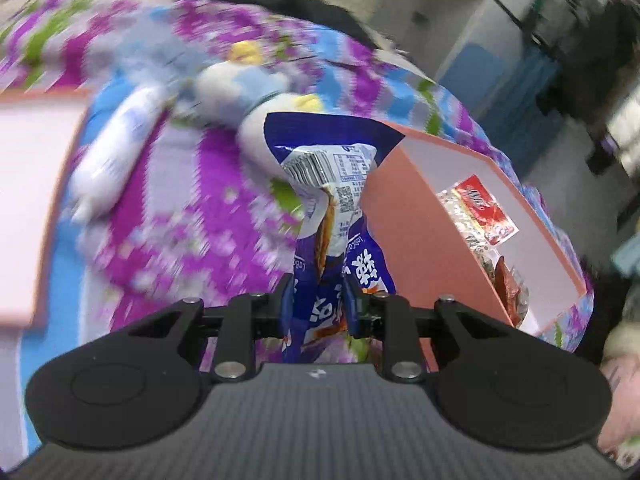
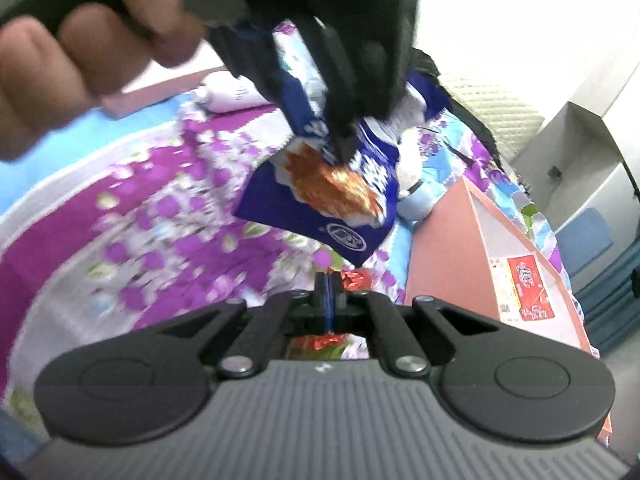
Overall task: Organize snacks
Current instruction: 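Grasp the blue-and-white snack bag with the left gripper while the right gripper grasps the red-gold tea packet, then lift both held packets and carry them over the pink box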
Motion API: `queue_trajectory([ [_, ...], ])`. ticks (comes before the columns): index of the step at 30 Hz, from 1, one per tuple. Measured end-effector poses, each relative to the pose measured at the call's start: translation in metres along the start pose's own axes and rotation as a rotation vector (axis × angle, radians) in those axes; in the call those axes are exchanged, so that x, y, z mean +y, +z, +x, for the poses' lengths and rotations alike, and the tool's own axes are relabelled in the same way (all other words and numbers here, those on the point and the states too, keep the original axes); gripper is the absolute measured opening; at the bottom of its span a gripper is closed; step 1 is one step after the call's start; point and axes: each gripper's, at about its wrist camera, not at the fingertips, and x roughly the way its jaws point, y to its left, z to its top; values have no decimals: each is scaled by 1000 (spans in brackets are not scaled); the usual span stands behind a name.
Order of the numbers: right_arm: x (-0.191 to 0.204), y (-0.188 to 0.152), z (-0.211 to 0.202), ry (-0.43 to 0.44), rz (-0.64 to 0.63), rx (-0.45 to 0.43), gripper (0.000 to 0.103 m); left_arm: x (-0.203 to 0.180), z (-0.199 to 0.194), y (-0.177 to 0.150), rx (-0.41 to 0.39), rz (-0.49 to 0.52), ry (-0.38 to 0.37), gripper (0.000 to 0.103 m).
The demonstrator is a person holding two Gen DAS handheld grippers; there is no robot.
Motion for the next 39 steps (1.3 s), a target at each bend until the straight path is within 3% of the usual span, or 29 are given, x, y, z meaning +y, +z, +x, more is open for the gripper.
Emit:
queue_trajectory([
  [10,16,-33,-34,51,-25,6,3,20,-51,-88,73,-133,25,29],
  [18,14,-48,-31,84,89,24,5,39,-43,-116,130,-192,71,30],
  [19,11,-49,-29,93,112,20,5,42,-42,-116,131,-200,86,31],
  [21,6,-50,-27,106,164,15,5,45,-39,-115,139,-207,107,47],
  [22,4,-50,-26,110,190,16,8,47,-39,-115,138,-211,115,68],
  [23,0,-51,-25,115,229,20,20,48,-39,-115,130,-215,131,85],
  [24,-4,-51,-25,121,268,18,36,48,-42,-115,117,-216,148,90],
  [26,-12,-52,-24,138,347,5,56,49,-44,-118,104,-220,152,92],
  [29,-20,-54,-19,139,439,3,61,50,-40,-120,120,-238,142,92],
  [31,-23,-57,-12,120,503,20,71,47,-36,-119,114,-235,149,92],
  [36,-34,-67,13,186,688,103,73,38,-25,-116,76,-230,164,92],
  [39,-31,-72,21,212,738,130,73,35,-18,-116,52,-230,184,91],
])
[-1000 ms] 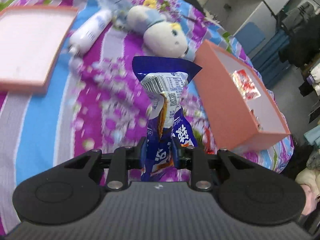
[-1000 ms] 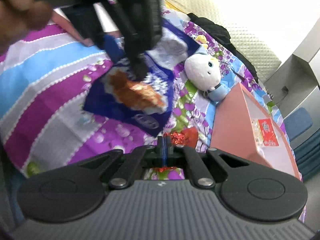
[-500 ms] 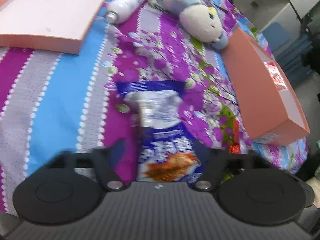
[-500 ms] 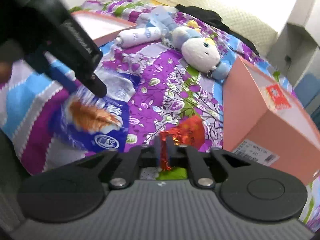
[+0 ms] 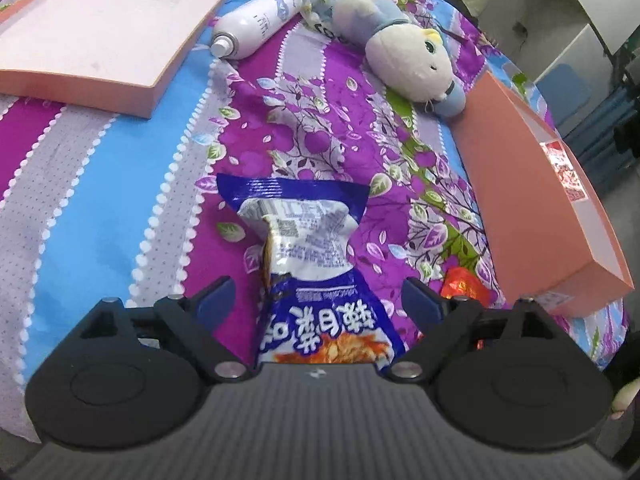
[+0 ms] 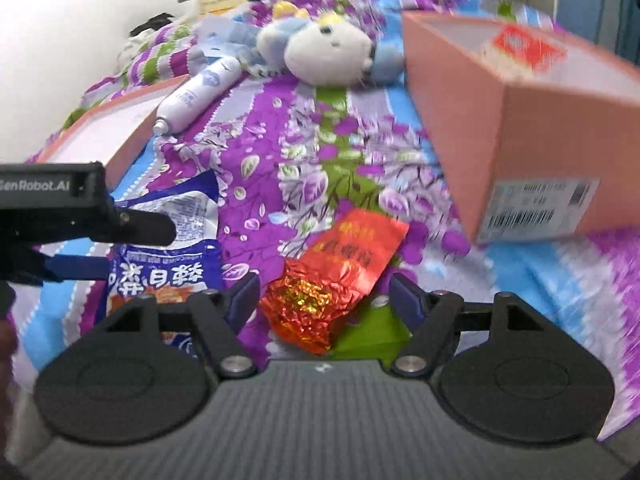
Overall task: Organize snacks
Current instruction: 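Lift both held packets and carry them over the pink box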
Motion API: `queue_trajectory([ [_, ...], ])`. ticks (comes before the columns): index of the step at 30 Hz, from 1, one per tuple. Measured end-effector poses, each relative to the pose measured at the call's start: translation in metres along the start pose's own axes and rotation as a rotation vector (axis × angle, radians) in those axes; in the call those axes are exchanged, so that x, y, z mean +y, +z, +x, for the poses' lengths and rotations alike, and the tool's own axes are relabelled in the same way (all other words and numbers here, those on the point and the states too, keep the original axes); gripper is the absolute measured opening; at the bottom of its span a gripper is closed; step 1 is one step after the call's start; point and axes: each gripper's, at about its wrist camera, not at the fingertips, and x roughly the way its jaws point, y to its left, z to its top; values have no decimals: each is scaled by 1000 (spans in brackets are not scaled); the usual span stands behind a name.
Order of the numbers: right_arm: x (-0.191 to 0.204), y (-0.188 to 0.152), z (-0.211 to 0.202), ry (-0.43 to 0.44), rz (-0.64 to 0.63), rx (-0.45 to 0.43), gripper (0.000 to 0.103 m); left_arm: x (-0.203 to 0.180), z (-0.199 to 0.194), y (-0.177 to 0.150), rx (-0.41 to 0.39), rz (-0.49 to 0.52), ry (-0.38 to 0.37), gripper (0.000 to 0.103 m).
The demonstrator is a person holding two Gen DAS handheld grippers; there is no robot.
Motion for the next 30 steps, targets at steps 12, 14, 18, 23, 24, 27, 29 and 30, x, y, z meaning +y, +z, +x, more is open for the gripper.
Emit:
queue_trajectory([
  [12,12,1,5,-26,-115,16,56,-10,18,-6,-50,112,119,49],
  [14,11,1,3,-20,-124,19,55,-8,18,-5,-48,104,108,37],
  [18,9,3,-6,-15,-132,5,55,-9,13,-2,-40,102,86,28],
  [23,4,13,-27,-6,-119,-25,55,-21,-5,0,-26,121,32,25],
  [24,2,16,-33,5,-103,-28,55,-25,-13,1,-32,123,16,25],
  [27,-2,26,-55,9,-94,-58,55,-39,-38,5,-47,147,-7,25],
  [29,-4,35,-72,20,-82,-79,55,-48,-55,8,-57,161,-24,25],
  [30,-5,38,-80,23,-81,-90,55,-52,-62,9,-60,166,-29,25],
])
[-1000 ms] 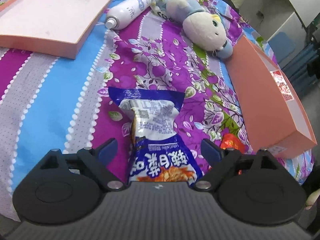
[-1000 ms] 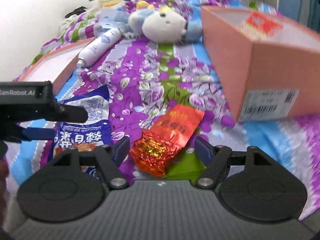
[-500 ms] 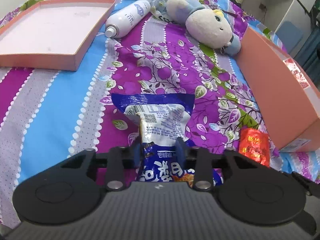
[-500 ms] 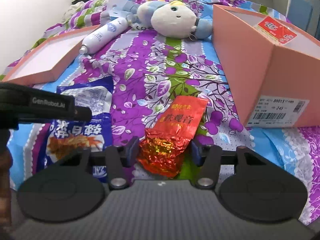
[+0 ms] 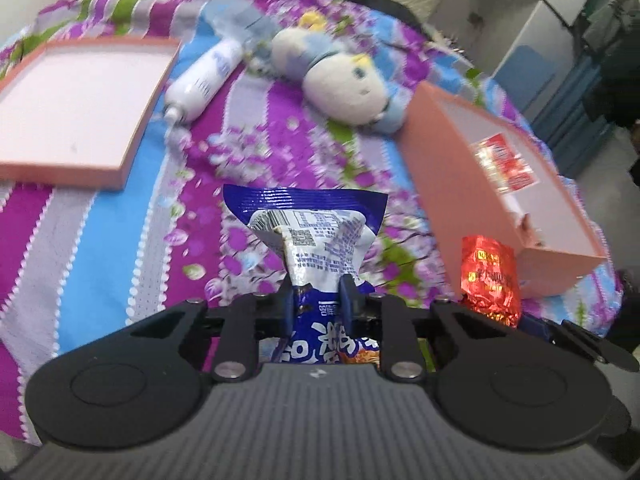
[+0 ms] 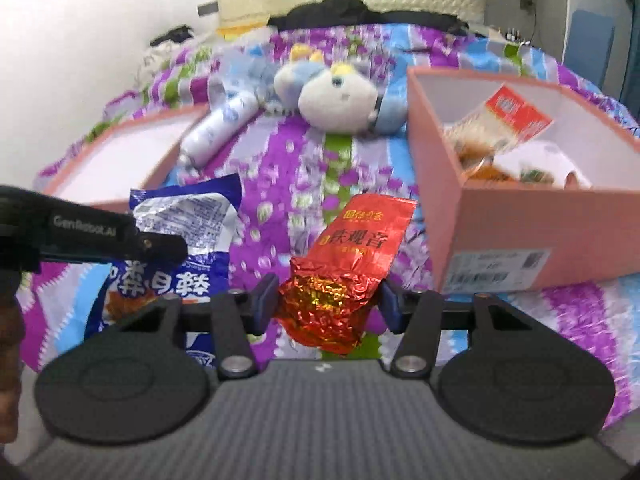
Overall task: Organize snacks
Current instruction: 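Lift both held packets and carry them over the pink box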
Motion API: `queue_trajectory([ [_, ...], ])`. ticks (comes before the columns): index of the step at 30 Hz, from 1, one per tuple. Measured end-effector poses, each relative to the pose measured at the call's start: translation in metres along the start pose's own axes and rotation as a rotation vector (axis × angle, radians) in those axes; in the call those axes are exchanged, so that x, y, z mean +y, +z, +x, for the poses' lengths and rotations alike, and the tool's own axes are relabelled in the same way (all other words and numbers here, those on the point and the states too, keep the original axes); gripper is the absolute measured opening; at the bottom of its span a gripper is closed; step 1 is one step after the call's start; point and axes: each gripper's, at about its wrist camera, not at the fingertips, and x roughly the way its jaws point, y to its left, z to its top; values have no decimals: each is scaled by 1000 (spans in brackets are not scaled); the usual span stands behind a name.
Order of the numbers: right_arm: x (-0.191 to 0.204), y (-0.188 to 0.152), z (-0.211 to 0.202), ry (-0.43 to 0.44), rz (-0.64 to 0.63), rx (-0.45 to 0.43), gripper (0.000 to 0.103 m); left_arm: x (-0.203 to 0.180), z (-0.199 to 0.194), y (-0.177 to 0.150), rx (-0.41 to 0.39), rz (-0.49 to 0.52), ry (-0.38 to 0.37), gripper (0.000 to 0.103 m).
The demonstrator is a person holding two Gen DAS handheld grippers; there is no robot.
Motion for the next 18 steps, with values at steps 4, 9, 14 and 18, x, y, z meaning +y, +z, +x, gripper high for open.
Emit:
queue_trajectory([
  [4,-7,17,-32,-1,4,-57,55,-22,-31,10,-28,22,-26,25],
  [9,-21,32,-64,-15,30,-121,55,-50,-61,20,-54,51,-70,25],
  [14,-37,39,-91,-44,50,-165,55,-81,-81,27,-85,85,-116,25],
  [18,-52,38,-106,-74,70,-182,55,-105,-85,27,-89,126,-165,25],
])
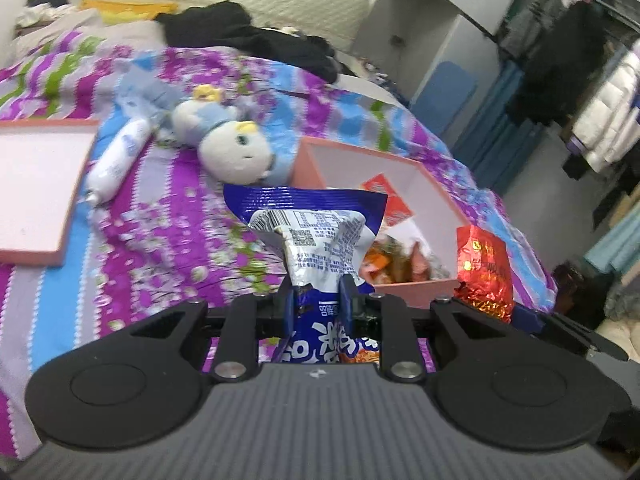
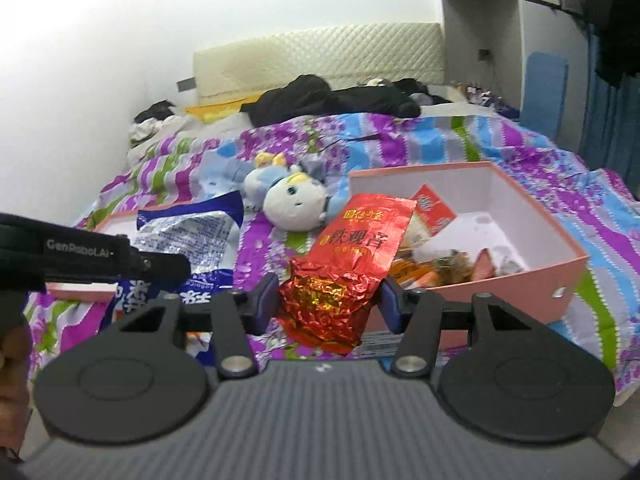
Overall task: Organize snacks
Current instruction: 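Lift both held packets and carry them over the pink box, then open both grippers to drop the packets into the box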
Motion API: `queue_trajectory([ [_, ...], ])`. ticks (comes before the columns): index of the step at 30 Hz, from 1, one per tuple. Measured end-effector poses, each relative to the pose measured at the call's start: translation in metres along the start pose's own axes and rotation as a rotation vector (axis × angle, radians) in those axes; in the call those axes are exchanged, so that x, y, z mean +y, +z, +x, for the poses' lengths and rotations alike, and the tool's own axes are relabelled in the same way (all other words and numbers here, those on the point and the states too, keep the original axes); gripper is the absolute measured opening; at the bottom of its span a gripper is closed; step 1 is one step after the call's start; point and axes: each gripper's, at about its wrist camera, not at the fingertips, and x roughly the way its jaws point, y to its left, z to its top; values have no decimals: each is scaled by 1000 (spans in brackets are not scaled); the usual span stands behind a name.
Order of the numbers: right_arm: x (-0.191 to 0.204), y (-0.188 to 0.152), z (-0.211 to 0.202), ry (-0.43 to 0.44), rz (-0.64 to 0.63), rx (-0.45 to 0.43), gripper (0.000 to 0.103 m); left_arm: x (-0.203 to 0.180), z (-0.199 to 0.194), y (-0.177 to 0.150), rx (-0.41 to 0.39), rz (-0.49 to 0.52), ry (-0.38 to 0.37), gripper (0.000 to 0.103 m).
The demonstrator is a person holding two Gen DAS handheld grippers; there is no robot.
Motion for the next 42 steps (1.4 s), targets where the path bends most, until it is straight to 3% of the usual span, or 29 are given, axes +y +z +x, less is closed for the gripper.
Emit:
queue_trajectory([
  [10,-40,-6,-23,-90,37,4,55,-52,26,-1,36,48,-102,25],
  [18,-66,-1,-9,-107,55,17,55,-69,62,5,69,58,-124,25],
  [33,-124,35,83,-93,43,44,55,-87,171,70,97,61,-115,25],
  [42,-145,43,150,-78,76,100,56,-78,242,97,138,51,-91,25],
])
